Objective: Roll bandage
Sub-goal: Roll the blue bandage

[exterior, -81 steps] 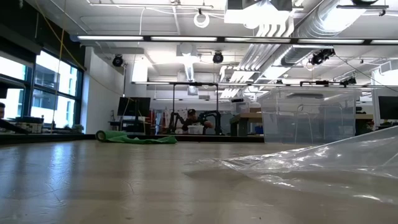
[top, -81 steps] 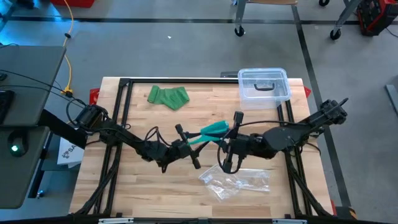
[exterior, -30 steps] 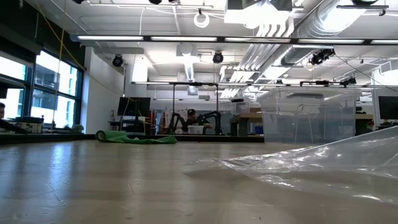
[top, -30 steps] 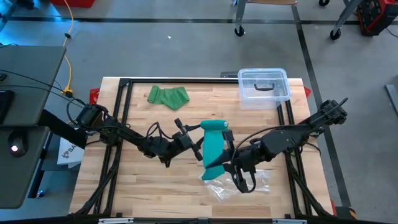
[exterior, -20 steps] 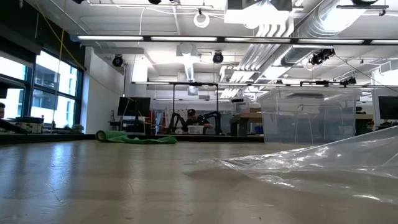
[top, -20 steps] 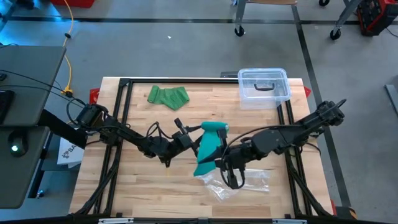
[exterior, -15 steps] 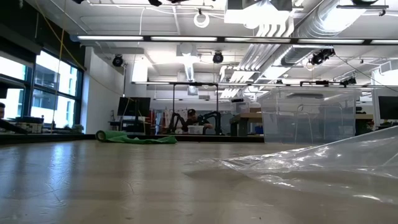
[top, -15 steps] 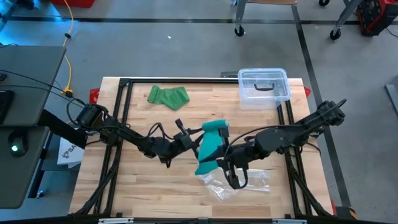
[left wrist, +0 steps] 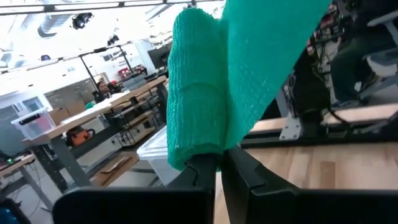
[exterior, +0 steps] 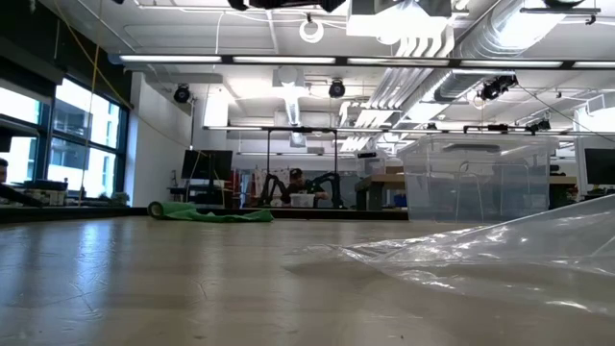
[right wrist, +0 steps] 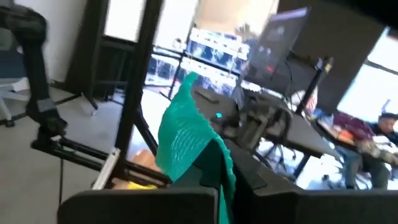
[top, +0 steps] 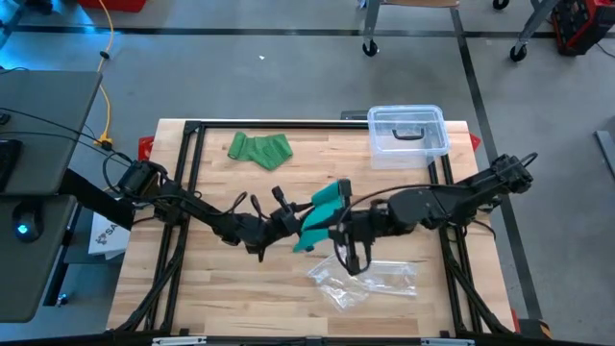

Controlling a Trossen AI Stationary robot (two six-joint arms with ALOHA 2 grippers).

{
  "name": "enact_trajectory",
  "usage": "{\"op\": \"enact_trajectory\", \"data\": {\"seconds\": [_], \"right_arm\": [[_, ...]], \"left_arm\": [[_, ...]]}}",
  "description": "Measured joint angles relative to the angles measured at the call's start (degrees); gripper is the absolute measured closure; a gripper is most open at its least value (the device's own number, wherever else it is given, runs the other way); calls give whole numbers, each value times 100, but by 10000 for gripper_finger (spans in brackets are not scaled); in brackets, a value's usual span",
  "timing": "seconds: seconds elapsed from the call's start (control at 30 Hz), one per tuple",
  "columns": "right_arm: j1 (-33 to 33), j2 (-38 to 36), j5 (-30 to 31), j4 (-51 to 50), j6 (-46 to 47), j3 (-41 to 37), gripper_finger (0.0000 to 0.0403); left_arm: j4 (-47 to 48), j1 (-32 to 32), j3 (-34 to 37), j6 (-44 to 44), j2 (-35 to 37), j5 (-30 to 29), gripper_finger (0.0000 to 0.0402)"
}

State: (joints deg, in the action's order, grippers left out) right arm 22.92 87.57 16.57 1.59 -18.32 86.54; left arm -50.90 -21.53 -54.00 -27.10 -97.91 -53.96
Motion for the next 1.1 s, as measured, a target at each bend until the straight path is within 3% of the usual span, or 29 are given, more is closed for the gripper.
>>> {"op": "enact_trajectory", "data": {"seconds": [0.13,0.23,0.33,0.63,0.87,1.1], "right_arm": [[-340,0,16,-218,268,2,403],[-637,0,16,-426,526,2,403],[-934,0,16,-717,867,4,403],[-1596,0,212,-1521,1368,-4,403],[-2067,141,46,-2602,1961,-11,399],[-2089,542,-515,-2927,1990,-13,333]], "left_arm": [[971,-40,-191,269,0,28,400],[2055,-116,-429,709,0,448,400],[2571,-292,-505,1143,0,702,400],[2696,-840,-503,1521,0,754,400],[2679,-959,-503,1801,0,1186,401],[2688,-1118,-503,2090,0,1689,401]]}}
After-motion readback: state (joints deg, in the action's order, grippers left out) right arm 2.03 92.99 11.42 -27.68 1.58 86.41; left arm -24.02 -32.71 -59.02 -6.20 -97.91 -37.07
